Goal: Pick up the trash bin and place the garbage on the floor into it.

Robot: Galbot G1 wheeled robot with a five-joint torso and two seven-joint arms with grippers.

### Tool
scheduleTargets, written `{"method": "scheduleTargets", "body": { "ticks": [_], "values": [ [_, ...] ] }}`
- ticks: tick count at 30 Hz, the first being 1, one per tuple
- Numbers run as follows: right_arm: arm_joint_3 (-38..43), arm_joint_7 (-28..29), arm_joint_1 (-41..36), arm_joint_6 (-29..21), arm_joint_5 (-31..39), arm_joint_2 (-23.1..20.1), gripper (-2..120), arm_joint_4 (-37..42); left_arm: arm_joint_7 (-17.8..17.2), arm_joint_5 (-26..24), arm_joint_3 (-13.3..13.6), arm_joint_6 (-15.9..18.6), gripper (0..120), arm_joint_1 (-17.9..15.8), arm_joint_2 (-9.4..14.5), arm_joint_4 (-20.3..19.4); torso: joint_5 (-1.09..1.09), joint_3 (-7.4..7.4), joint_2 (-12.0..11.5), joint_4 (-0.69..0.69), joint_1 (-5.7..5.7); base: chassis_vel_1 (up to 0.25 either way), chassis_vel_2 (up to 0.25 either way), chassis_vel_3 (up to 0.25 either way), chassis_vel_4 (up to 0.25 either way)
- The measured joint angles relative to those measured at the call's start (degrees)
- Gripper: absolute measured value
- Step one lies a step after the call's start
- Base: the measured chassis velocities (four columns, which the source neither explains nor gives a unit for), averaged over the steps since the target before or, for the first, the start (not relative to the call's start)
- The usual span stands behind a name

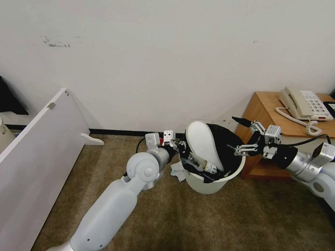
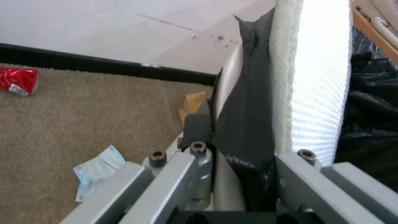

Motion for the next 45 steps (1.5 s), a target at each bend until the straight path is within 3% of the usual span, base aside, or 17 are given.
{"method": "scheduleTargets", "body": {
  "ticks": [18,23,31,35,38,45],
  "values": [
    [0.97,1.94,0.27,0.23,0.43,0.55,100,1.92,-1.81,-0.05,-2.11,0.26,4,1.1,0.11,-0.79,0.0,0.0,0.0,0.0,0.0,0.0,0.0,0.0,0.0],
    [2.24,10.36,0.62,-2.3,0.52,0.58,100,4.49,-4.74,0.82,-5.55,0.52,4,2.16,0.37,-2.58,-0.01,0.0,0.0,0.0,0.0,0.0,0.0,0.0,0.0],
    [5.45,24.52,2.25,-7.11,-1.62,1.29,100,9.17,-3.22,7.25,-11.69,-0.53,4,2.98,1.32,-6.34,-0.01,0.0,0.0,0.0,0.0,0.0,0.0,0.0,0.0],
    [7.46,30.43,2.06,-10.47,-3.29,1.3,100,11.4,-2.43,10.18,-13.02,-1.48,4,3.21,1.87,-7.23,-0.01,0.0,0.0,0.0,0.0,0.0,0.0,0.0,0.0],
    [8.54,40.56,1.43,-14.74,-5.76,1.52,100,12.39,-1.93,13.49,-14.57,-2.72,4,3.81,2.14,-8.25,-0.01,0.0,0.0,0.0,0.0,0.0,0.0,0.0,0.0],
    [8.47,48.42,1.23,-18.67,-7.05,3.4,100,11.73,-2.26,15.91,-17.07,-3.73,4,4.37,2.12,-8.68,0.0,0.0,0.0,-0.01,0.0,0.0,0.0,0.0,0.0]
  ]
}}
